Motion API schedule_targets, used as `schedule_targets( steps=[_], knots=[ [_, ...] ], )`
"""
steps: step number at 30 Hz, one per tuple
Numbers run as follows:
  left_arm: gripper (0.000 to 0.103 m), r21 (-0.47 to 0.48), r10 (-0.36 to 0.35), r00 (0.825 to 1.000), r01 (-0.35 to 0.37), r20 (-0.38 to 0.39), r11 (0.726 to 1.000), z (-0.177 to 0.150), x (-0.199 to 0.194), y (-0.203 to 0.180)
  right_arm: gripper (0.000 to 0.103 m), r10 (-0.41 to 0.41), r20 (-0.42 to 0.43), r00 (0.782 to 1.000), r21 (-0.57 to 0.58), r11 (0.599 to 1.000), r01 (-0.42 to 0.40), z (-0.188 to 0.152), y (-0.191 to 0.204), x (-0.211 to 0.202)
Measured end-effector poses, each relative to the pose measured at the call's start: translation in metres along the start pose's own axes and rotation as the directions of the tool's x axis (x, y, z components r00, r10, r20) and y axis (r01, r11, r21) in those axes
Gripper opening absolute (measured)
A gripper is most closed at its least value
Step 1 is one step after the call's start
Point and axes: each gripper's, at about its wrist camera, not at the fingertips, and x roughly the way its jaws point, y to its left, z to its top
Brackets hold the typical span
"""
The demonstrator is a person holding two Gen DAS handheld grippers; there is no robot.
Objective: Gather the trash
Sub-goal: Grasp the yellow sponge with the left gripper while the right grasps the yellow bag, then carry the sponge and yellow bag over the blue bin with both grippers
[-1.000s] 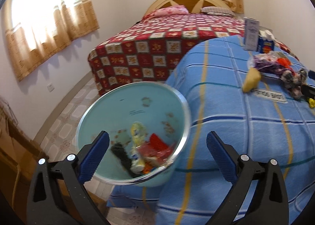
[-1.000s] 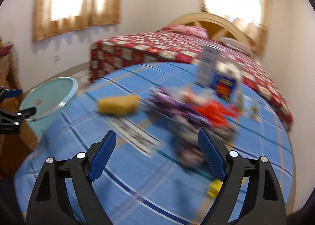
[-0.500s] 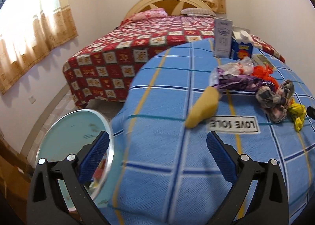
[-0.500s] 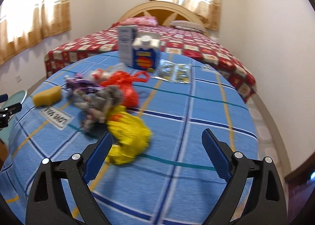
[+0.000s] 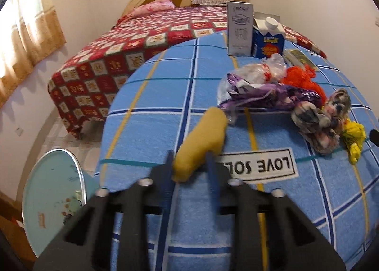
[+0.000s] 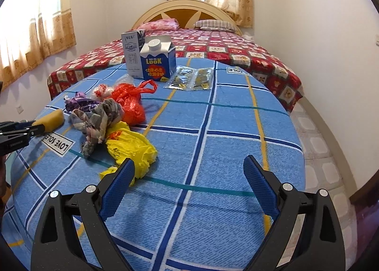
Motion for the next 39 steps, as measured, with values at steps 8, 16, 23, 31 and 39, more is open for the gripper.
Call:
schedule_targets(
  steps=[8, 16, 23, 31, 39],
  knots=[
    [0.014, 0.016, -0.012, 0.998, 0.011, 0.058, 1.000, -0.018, -0.044, 0.012, 0.091, 0.040, -0.009, 0.999, -0.008, 0.999, -0.040, 0.006, 0.019, 0.001],
    [0.014, 0.006, 0.009, 0.996, -0.010, 0.093, 1.000, -0.041, -0.078, 0.027, 0.062, 0.079, -0.126, 0.989, -0.046, 0.995, -0.086, 0.010, 0.039, 0.024],
    [0.014, -0.017, 0.019, 0.994, -0.017, 0.105, 1.000, -0.048, -0.089, 0.040, 0.024, 0.167, -0.106, 0.980, -0.024, 0.985, -0.171, 0.009, 0.040, 0.017],
    [0.014, -0.030, 0.052, 0.989, -0.048, 0.136, 0.998, -0.051, -0.104, 0.051, 0.022, 0.127, 0.018, 0.992, 0.007, 0.992, -0.127, 0.019, 0.024, -0.010],
    [0.014, -0.038, 0.095, 0.985, -0.091, 0.141, 0.995, -0.055, -0.115, 0.067, 0.022, 0.151, 0.092, 0.984, 0.000, 0.988, -0.152, 0.037, 0.029, -0.026]
  ],
)
